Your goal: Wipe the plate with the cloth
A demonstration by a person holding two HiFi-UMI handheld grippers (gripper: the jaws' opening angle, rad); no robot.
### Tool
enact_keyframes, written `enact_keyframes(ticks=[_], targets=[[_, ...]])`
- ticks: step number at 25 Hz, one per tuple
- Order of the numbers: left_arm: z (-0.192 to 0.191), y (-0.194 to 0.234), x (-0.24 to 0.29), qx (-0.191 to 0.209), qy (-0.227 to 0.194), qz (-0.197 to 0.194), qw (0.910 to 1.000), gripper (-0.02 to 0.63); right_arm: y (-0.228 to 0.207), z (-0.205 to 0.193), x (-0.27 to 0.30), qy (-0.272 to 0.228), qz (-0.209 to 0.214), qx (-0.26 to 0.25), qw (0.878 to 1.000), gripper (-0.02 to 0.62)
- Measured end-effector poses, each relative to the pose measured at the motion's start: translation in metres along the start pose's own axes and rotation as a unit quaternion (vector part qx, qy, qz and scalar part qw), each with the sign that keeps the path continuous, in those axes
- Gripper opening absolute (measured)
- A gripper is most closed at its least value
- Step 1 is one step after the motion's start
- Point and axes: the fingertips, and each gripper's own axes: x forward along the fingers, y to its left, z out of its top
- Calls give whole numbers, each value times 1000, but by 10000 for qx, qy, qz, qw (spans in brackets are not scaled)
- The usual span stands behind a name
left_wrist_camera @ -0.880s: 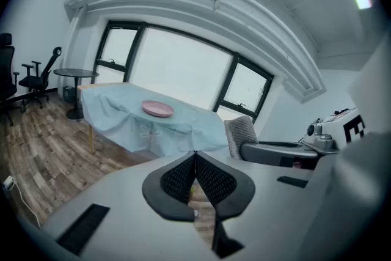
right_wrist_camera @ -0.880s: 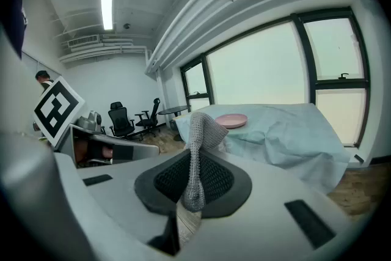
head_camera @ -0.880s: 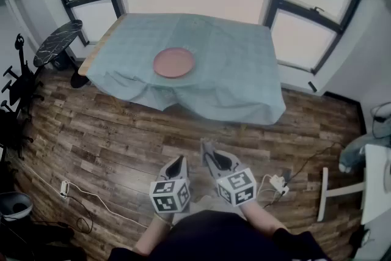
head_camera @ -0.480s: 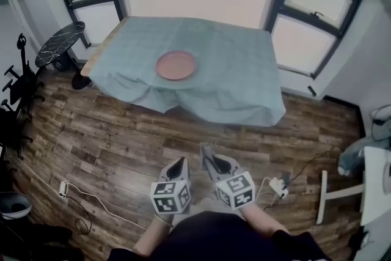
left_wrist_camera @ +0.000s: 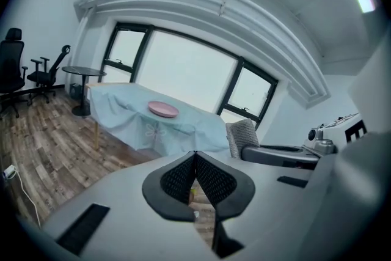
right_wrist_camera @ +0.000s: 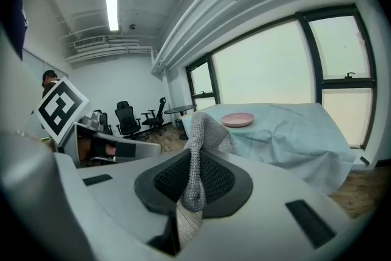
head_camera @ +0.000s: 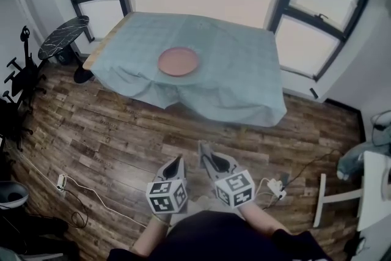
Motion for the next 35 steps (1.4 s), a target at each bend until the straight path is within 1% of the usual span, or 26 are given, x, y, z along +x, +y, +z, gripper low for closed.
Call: enact_keyframes(ticks=[11,21,25,35], targets=[[-1,1,7,-84,36,120,9999,14,-2,3,2,-12,176,-48,9998,34],[13,10,38,-114,106,76,9999,14,-22,12,30,-31,212,112,9997,34],[23,15,58,-113,140,28,9998,14,-35,18,44,14,180,110,9998,34],[67,38,115,-169,72,-1,9998,14,-71,47,95,66,196,36,9998,34]])
